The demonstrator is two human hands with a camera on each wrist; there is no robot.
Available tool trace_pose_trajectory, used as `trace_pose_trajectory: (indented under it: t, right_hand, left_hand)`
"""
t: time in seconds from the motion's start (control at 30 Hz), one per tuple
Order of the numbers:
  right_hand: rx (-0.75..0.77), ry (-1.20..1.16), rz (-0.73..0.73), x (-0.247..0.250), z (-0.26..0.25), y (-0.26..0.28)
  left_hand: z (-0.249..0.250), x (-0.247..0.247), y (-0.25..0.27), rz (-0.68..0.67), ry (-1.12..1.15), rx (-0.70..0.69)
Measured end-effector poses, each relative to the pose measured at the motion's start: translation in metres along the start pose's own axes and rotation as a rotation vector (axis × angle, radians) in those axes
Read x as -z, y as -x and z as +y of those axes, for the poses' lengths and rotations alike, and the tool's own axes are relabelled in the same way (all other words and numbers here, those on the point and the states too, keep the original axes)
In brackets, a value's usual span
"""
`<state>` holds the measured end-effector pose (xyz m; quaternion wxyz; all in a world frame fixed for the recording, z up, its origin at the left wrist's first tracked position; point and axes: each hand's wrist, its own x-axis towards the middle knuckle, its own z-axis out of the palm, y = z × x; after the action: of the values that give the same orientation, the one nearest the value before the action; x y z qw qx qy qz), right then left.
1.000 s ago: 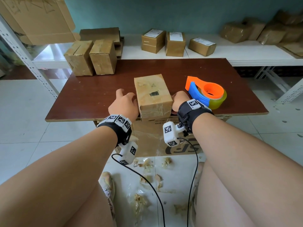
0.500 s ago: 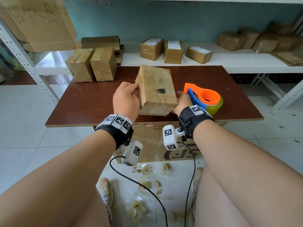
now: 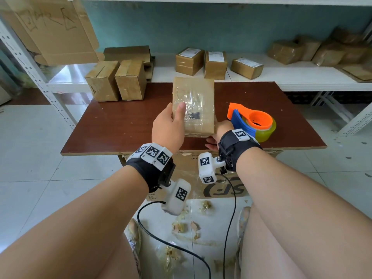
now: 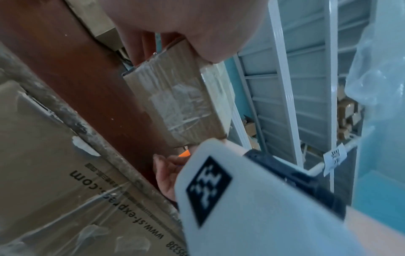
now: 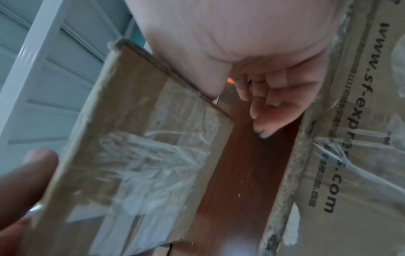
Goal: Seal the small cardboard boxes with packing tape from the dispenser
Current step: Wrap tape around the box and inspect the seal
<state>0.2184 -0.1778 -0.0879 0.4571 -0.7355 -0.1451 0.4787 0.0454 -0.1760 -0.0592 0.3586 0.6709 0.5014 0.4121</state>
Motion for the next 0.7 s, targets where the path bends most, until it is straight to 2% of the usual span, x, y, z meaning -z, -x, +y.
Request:
trace_pose_trajectory:
  t: [0.1,0.2,0.3,0.37,0.53,0.63,0.7]
  right_hand:
    - [-0.024,0.067,-0.089,-0.007,-0.001,0.008]
    - [-0.090,0.055,-0.063,-0.017,-0.007,0.018]
    - [-0.027,-0.125,-0.050,-0.029,-0.015,0.035]
    - [0.076,-0.198,-0.066,-0.032,-0.018,0.045]
    - [0.298,-0.202,-0.149,-0.033,-0.022,0.062]
    - [0.429,-0.104,-0.144,-0.031,-0.022,0.065]
    - [0.489,-0.042,-0.085,-0.029,-0.019,0.063]
  left_hand:
    - [-0.002,0.001,-0.005,0.022,0.090,0.084]
    - [-0.005,0.001,-0.012,0.124,0.180,0.321]
    - [-0.006,0.002,-0.017,0.206,0.397,0.563]
    - [-0.007,0.004,-0.020,0.242,0.488,0.652]
    - [-0.013,0.009,-0.027,0.282,0.569,0.557]
    - [-0.014,0.014,-0.025,0.209,0.664,0.451]
    - [-0.016,0.017,-0.025,0.157,0.606,0.334]
